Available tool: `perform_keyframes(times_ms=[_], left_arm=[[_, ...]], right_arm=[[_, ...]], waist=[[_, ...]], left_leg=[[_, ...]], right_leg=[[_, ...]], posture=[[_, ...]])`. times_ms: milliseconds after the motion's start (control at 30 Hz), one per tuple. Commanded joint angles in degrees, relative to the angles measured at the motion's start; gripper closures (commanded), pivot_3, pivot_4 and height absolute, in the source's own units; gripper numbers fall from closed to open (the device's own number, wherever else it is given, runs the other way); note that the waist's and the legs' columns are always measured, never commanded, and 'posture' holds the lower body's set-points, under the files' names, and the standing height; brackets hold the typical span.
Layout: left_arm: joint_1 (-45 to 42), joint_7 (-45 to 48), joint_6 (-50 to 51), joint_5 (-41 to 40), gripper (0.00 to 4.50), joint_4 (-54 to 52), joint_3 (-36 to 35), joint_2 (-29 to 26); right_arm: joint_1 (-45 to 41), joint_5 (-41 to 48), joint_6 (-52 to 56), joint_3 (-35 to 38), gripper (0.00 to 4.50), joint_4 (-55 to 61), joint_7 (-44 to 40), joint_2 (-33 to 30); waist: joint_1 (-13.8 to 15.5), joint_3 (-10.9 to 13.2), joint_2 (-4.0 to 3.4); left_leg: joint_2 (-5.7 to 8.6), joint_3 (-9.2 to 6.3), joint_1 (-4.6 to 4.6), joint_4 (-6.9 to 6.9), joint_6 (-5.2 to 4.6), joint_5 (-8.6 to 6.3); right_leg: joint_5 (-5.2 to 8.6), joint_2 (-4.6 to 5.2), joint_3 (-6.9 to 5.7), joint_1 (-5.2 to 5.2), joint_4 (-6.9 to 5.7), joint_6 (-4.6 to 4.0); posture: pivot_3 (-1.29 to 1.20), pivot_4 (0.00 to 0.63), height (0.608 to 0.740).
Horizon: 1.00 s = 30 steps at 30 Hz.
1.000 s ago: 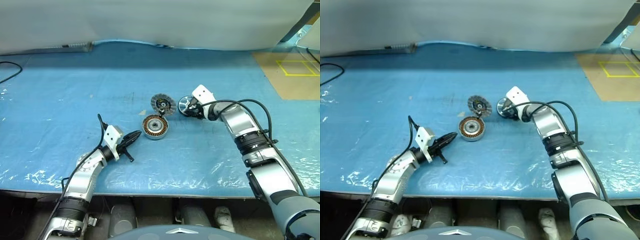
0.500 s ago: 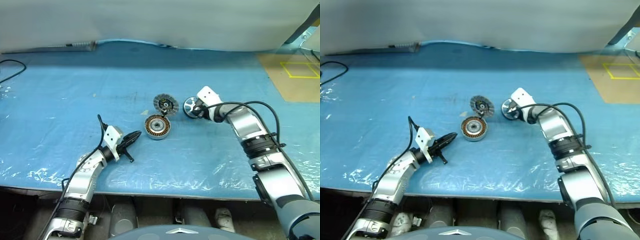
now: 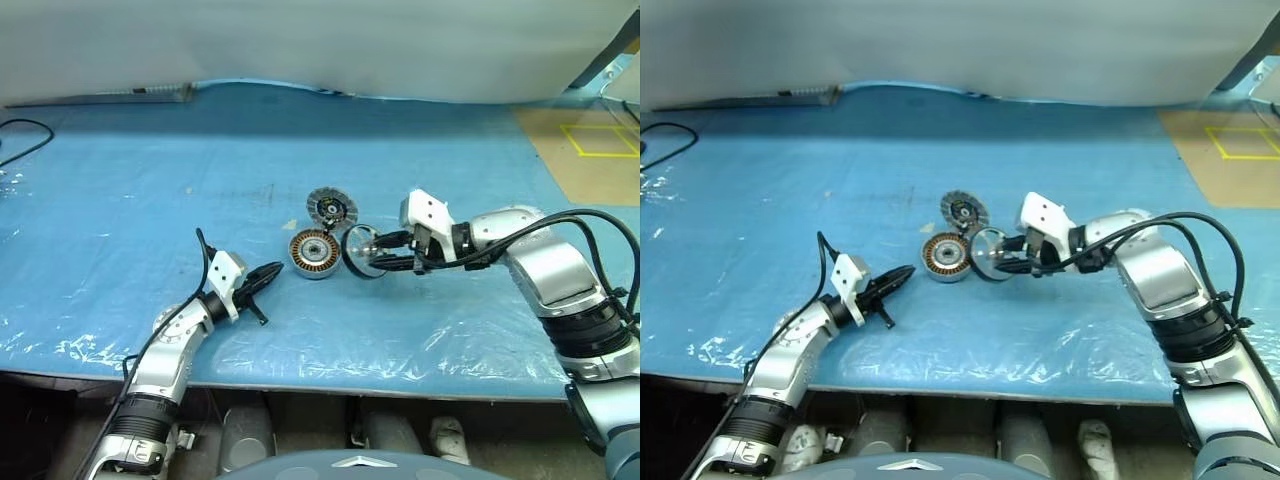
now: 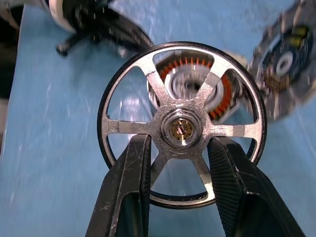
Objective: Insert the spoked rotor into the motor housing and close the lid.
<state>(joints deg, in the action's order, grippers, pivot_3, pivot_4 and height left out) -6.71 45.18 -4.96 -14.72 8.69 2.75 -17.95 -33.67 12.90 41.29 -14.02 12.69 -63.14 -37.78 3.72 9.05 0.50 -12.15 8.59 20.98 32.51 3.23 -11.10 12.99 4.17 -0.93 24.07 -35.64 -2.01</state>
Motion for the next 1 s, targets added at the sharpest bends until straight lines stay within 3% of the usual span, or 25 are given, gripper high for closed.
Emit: perform_keyframes(times_ms=[33,333,1000], left_arm=[[-0.22,0.38,-0.35,-0.57,4.5,-1.5,-0.32,-0.25],[0.48,0.07,-0.17,-0.53,4.5,-2.4,-0.42,-0.16],[0.68,-0.6,-0.38,-0.37,4.5,-2.35,-0.27,0.25]], right_arm=[[-4.05,-1.63,1.02,-2.57,3.14,0.9,5.48,4.75],[-8.9,-7.62,0.74,-8.3,3.14,-9.37,14.32,13.5],[-6.16,-8.93,1.55,-10.5,3.14,-9.13,10.79,9.55]], waist=[[0.04,0.0,0.0],[0.28,0.0,0.0],[0.21,0.0,0.0]], left_leg=[[0.0,0.0,0.0,0.0,0.03,0.01],[0.05,-0.01,0.14,-0.12,0.24,0.12],[0.04,-0.01,0.11,-0.11,0.25,0.12]], right_leg=[[0.0,0.0,0.0,0.02,-0.04,0.0],[0.0,0.01,-0.05,0.05,0.13,0.0],[-0.01,0.01,-0.04,0.05,0.11,0.02]], posture=[[0.0,0.15,0.74],[0.0,0.15,0.74],[0.0,0.15,0.74]])
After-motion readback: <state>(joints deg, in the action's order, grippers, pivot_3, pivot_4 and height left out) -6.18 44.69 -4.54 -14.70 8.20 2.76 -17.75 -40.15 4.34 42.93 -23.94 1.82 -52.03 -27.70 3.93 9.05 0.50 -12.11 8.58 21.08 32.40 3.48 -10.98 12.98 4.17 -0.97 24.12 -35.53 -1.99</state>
